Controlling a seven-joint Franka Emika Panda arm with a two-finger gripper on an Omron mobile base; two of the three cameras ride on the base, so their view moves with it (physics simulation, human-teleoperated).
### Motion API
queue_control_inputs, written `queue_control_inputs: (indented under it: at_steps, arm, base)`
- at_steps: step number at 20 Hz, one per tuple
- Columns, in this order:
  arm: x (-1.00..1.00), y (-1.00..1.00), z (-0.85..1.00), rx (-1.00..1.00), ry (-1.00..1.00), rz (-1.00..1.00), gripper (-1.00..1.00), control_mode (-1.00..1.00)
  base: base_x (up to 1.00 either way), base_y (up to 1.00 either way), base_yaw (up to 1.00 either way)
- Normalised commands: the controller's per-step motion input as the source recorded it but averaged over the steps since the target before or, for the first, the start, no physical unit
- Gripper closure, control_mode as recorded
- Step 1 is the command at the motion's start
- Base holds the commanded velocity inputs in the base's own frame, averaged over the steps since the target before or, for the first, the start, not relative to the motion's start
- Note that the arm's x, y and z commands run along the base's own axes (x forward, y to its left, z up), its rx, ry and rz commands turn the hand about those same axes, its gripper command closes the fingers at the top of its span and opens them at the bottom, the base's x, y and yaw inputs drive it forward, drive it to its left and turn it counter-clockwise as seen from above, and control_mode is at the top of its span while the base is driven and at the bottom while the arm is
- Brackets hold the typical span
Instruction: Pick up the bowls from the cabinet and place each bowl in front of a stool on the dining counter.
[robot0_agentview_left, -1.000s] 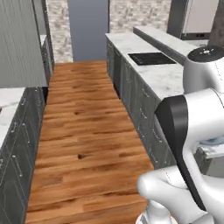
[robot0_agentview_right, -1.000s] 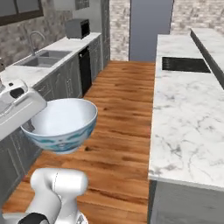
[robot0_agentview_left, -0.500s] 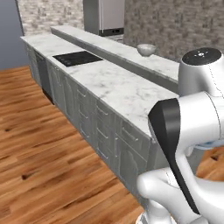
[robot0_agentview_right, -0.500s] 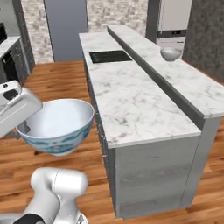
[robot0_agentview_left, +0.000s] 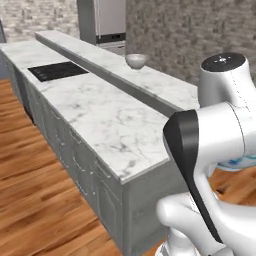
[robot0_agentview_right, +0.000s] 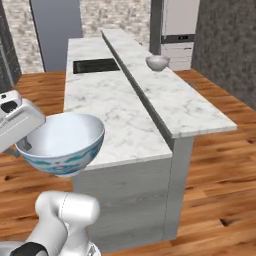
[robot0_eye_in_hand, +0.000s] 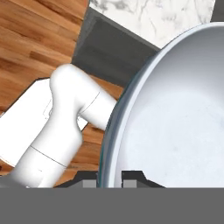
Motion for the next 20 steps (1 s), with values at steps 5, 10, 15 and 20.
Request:
queue_control_inputs:
  at_steps: [5, 10, 15, 20]
  arm:
    - [0.00, 0.00, 0.00, 0.00, 0.00, 0.00, 1.00, 1.00]
    - [0.00, 0.00, 0.00, 0.00, 0.00, 0.00, 1.00, 1.00]
    - [0.00, 0.00, 0.00, 0.00, 0.00, 0.00, 1.00, 1.00]
    - [0.00, 0.00, 0.00, 0.00, 0.00, 0.00, 1.00, 1.00]
  base:
    - [0.04, -1.00, 0.00]
    - [0.34, -1.00, 0.00]
    - [0.64, -1.00, 0.00]
    - [0.85, -1.00, 0.00]
